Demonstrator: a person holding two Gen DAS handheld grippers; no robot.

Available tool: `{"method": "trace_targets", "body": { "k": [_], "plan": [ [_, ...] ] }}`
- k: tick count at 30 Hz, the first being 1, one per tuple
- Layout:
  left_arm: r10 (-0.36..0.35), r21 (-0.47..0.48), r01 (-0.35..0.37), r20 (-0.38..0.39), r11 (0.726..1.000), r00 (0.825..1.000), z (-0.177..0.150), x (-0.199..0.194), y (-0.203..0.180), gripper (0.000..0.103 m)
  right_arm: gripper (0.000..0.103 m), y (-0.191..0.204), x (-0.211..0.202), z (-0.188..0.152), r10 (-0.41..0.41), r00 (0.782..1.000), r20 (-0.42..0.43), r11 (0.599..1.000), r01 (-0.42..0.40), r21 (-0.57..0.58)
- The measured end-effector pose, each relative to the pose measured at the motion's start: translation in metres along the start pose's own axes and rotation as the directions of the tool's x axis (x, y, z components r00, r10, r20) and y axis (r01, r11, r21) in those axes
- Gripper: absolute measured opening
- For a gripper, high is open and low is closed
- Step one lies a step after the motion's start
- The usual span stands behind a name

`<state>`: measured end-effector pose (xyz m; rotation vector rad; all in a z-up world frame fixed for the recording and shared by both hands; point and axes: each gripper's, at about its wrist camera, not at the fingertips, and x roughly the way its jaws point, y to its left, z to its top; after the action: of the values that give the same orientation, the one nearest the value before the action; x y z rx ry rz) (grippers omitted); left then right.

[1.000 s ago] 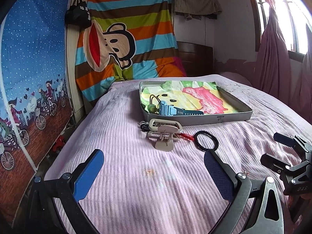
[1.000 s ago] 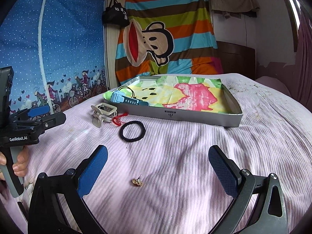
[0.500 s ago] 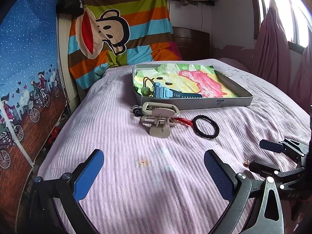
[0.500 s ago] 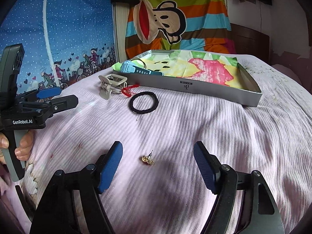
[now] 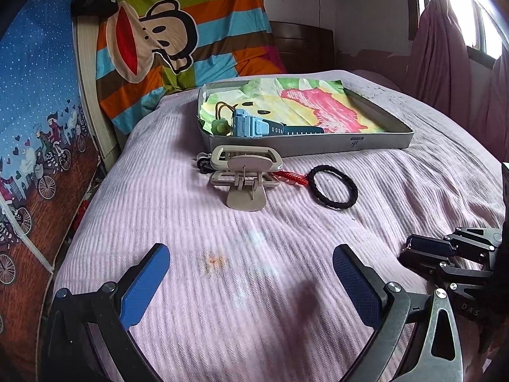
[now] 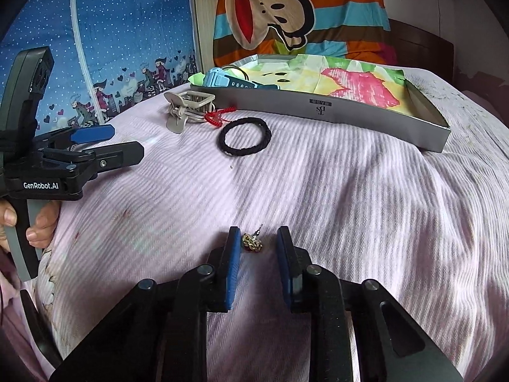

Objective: Organize jewelry
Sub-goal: 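Close the right tool on the last small gold jewelry piece, then lift the gold piece with the right tool while the left tool grasps the beige clip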

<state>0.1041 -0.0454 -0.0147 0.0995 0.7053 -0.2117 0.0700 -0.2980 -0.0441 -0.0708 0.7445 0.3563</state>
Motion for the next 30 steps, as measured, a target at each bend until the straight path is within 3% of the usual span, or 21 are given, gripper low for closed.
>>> {"method": "trace_targets", "body": {
  "k": [2,8,17,30],
  "plan": [
    [0.000,0.003,0.000,-0.009,1.000,1.000,0.002,0.003,0.000,0.101,0.012,0.000,0.002,0.001,0.003,1.000,-0.006,1.000,-0.003,0.000],
    [-0.020,-0.024,0.019,-0.027,1.000,0.999,0.011,0.014,0.005,0.097,0.012,0.000,0.014,0.008,0.004,1.000,-0.024,1.000,-0.004,-0.006],
    [0.005,-0.044,-0.006,-0.024,0.999,1.000,0.024,0.026,0.010,0.086,0.012,-0.002,0.026,0.019,0.025,0.999,-0.026,1.000,-0.025,0.001],
    [0.016,-0.066,-0.017,-0.002,0.998,1.000,0.039,0.043,0.014,0.063,0.012,-0.004,0.035,0.029,0.037,0.999,-0.014,0.999,-0.037,0.015]
  ]
}}
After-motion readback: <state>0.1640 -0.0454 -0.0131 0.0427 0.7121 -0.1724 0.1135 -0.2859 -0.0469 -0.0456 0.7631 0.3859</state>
